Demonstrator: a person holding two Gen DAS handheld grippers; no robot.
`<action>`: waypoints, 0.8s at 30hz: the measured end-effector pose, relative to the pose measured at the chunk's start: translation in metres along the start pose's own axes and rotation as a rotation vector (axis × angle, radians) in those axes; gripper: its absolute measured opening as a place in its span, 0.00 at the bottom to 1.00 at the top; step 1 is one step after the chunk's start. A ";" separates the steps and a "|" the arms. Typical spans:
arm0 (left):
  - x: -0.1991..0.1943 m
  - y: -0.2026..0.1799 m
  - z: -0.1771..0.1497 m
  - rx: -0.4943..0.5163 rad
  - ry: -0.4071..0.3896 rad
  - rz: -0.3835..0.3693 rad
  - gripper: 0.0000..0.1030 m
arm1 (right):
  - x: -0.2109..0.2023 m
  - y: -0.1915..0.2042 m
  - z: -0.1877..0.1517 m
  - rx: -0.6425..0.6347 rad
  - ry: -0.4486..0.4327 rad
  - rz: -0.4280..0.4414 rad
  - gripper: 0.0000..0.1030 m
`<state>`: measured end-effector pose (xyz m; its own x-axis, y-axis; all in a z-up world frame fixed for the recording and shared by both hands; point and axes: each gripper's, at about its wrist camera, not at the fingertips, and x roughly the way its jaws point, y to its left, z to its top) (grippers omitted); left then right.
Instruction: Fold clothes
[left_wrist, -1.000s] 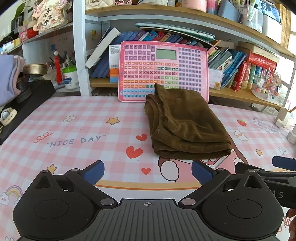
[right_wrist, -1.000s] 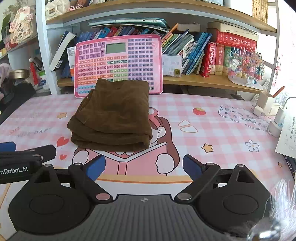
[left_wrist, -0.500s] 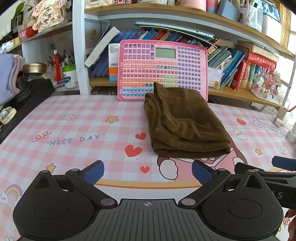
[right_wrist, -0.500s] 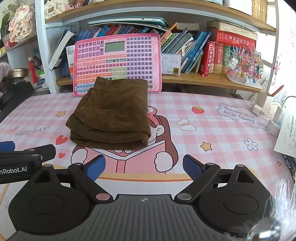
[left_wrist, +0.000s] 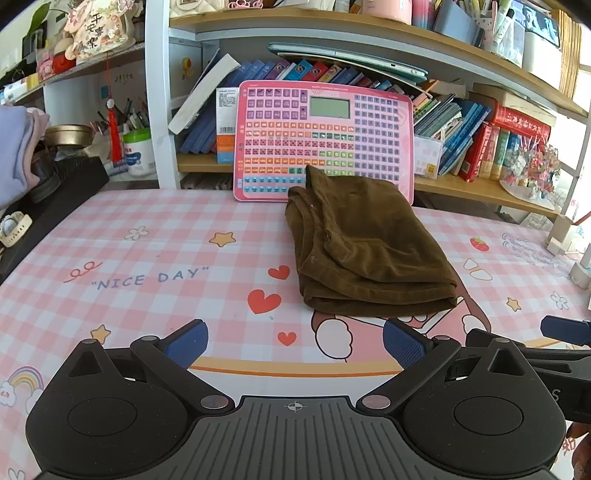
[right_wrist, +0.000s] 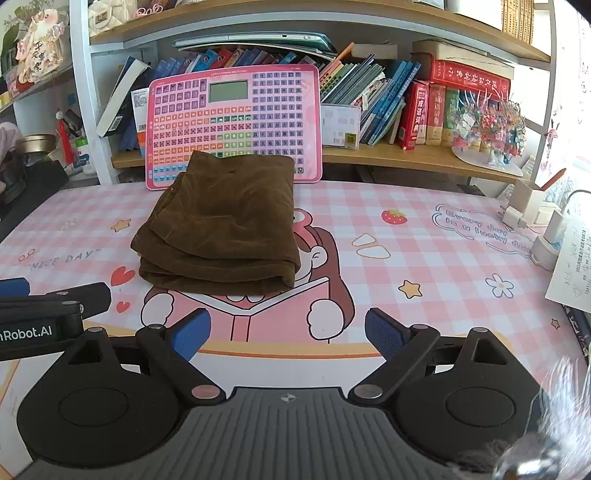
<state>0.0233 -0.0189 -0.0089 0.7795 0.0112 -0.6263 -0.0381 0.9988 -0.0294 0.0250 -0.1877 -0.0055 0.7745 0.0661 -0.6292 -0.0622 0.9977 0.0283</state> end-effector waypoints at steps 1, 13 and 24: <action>0.000 0.000 0.000 0.000 0.000 0.000 0.99 | 0.000 0.000 0.000 -0.001 0.000 0.000 0.88; 0.001 0.000 0.000 -0.003 0.003 -0.001 0.99 | 0.000 0.000 -0.001 -0.003 -0.002 -0.002 0.88; 0.002 -0.001 0.000 -0.004 0.005 0.000 0.99 | 0.001 0.000 -0.001 -0.003 -0.003 -0.005 0.88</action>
<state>0.0250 -0.0201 -0.0098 0.7766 0.0114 -0.6299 -0.0409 0.9986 -0.0324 0.0254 -0.1875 -0.0067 0.7763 0.0615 -0.6273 -0.0602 0.9979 0.0233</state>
